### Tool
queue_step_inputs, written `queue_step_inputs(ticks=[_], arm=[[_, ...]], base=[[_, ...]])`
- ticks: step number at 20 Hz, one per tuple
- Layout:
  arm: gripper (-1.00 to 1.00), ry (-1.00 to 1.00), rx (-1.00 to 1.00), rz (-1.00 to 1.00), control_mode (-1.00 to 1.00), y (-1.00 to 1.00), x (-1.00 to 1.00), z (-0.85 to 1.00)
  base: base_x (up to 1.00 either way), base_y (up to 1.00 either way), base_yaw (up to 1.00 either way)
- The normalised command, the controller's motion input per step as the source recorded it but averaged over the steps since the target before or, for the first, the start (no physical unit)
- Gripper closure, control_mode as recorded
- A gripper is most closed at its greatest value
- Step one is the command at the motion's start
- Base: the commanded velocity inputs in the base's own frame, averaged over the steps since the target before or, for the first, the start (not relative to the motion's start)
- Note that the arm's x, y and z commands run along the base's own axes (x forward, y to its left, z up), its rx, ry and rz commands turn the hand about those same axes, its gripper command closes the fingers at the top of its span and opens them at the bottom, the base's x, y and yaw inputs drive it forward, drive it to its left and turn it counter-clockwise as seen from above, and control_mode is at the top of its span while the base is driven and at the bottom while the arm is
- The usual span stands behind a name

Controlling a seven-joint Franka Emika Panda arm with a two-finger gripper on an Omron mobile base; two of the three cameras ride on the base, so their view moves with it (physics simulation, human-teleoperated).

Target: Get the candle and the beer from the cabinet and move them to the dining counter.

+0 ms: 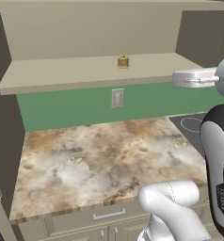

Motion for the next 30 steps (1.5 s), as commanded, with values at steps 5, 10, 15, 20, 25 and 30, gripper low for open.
queue_step_inputs(ticks=[5, 10, 15, 20, 25, 30], arm=[[-1.00, 0.00, 0.00, 0.03, -1.00, 0.36, 0.24, 0.09], [-1.00, 0.05, 0.00, 0.07, -1.00, 0.09, 0.25, 0.01], [-1.00, 0.00, 0.00, 0.09, -1.00, 0.00, 0.26, -0.20], [-1.00, -0.01, 0.00, 0.05, -1.00, 0.00, 0.22, -0.38], [-1.00, -0.06, 0.00, 0.00, -1.00, 0.00, 0.30, -0.34], [-1.00, -0.01, 0.00, -0.03, -1.00, 0.00, 0.46, -0.06]], base=[[0.00, 0.00, 0.00], [0.00, 0.00, 0.00], [0.00, 0.00, 0.00], [0.00, 0.00, 0.00], [0.00, 0.00, 0.00], [0.00, 0.00, 0.00]])
